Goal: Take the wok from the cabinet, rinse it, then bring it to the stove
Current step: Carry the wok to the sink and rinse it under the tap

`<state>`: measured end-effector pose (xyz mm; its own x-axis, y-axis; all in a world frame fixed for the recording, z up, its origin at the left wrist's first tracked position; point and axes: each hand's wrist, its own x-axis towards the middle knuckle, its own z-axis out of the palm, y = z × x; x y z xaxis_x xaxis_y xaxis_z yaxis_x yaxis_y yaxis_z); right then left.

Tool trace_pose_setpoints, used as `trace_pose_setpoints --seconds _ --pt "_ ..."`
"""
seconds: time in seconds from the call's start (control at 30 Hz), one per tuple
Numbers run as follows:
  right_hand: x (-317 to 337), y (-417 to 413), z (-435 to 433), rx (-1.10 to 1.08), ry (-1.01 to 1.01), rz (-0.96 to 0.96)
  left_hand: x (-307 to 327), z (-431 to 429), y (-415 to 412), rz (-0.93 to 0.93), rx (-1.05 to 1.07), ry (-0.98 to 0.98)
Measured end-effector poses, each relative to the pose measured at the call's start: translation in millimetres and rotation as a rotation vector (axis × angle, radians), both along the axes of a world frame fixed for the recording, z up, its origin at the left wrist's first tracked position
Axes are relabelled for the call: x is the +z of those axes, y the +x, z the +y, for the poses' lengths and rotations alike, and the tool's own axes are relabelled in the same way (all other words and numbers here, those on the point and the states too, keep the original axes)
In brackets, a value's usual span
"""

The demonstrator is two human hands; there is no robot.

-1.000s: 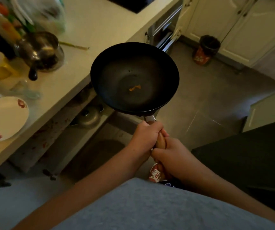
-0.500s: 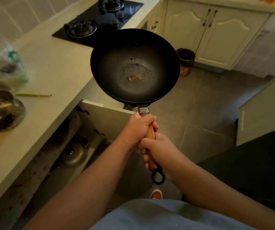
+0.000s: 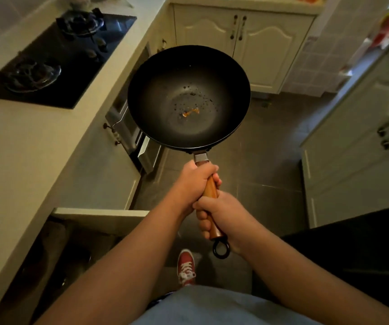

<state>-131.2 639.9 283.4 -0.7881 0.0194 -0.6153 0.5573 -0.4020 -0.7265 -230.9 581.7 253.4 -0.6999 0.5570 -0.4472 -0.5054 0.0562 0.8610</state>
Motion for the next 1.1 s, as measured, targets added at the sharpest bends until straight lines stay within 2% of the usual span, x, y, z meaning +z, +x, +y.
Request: trace_pose_setpoints --seconds 0.47,0.57,0.73,1.1 --pt "-27.2 -154.1 106.0 -0.21 -0.023 0.042 -6.0 126.4 -160.8 0.032 -0.168 -0.079" --pt "-36.3 -187.0 143.8 -0.186 -0.007 0.046 -14.7 162.7 -193.4 0.028 -0.173 -0.115" --pt "-46.1 -248.4 230.7 -0.06 0.048 -0.06 -28.5 241.2 -248.2 -0.022 -0.1 -0.148" --pt "-34.6 -351.0 377.9 0.066 0.016 -0.028 -26.3 372.0 -348.1 -0.111 0.012 -0.175"
